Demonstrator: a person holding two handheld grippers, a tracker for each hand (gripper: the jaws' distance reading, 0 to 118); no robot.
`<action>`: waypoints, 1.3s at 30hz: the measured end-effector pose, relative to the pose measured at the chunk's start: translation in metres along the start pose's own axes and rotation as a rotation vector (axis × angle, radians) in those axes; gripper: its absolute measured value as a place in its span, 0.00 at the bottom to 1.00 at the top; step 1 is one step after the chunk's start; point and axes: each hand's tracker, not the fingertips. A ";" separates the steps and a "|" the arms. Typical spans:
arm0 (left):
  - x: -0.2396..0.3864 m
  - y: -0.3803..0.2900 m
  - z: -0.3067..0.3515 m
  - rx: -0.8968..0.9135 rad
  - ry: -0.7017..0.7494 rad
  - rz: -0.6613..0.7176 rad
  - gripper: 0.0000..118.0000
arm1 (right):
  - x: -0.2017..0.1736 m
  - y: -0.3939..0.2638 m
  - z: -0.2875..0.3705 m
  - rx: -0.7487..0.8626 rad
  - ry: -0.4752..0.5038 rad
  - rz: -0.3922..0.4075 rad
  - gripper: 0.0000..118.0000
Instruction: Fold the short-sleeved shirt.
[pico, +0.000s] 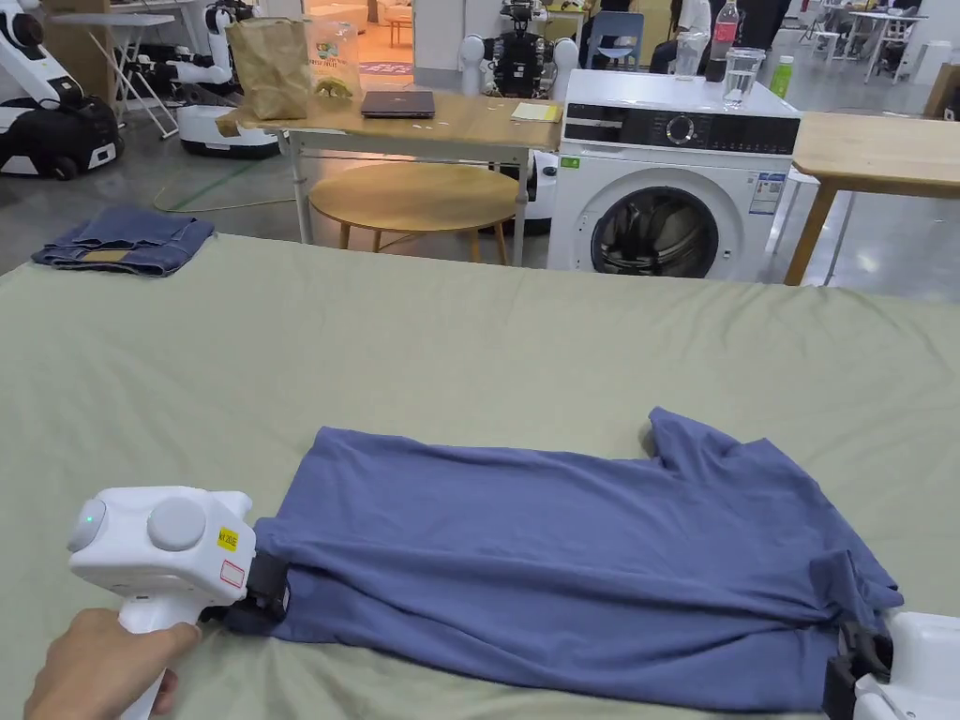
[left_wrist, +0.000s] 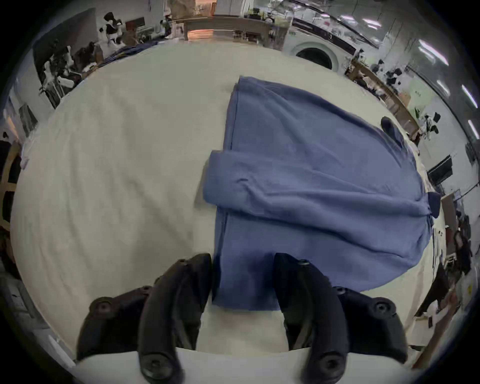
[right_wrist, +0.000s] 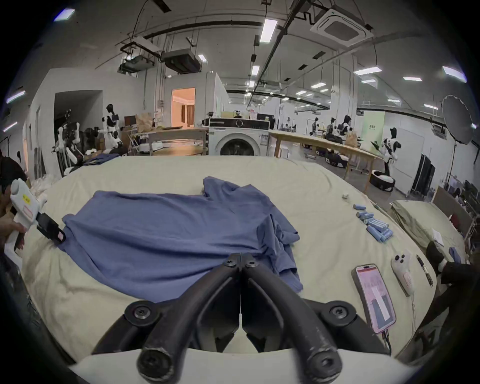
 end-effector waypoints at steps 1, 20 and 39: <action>0.004 0.001 0.002 -0.010 0.024 0.005 0.39 | 0.002 -0.002 0.000 -0.007 -0.004 0.001 0.00; 0.011 -0.050 0.034 0.121 -0.080 -0.072 0.02 | 0.067 0.016 -0.046 -0.236 -0.030 -0.006 0.11; 0.010 -0.053 0.043 0.184 -0.088 -0.051 0.02 | 0.052 -0.004 -0.115 -0.457 0.082 0.102 0.07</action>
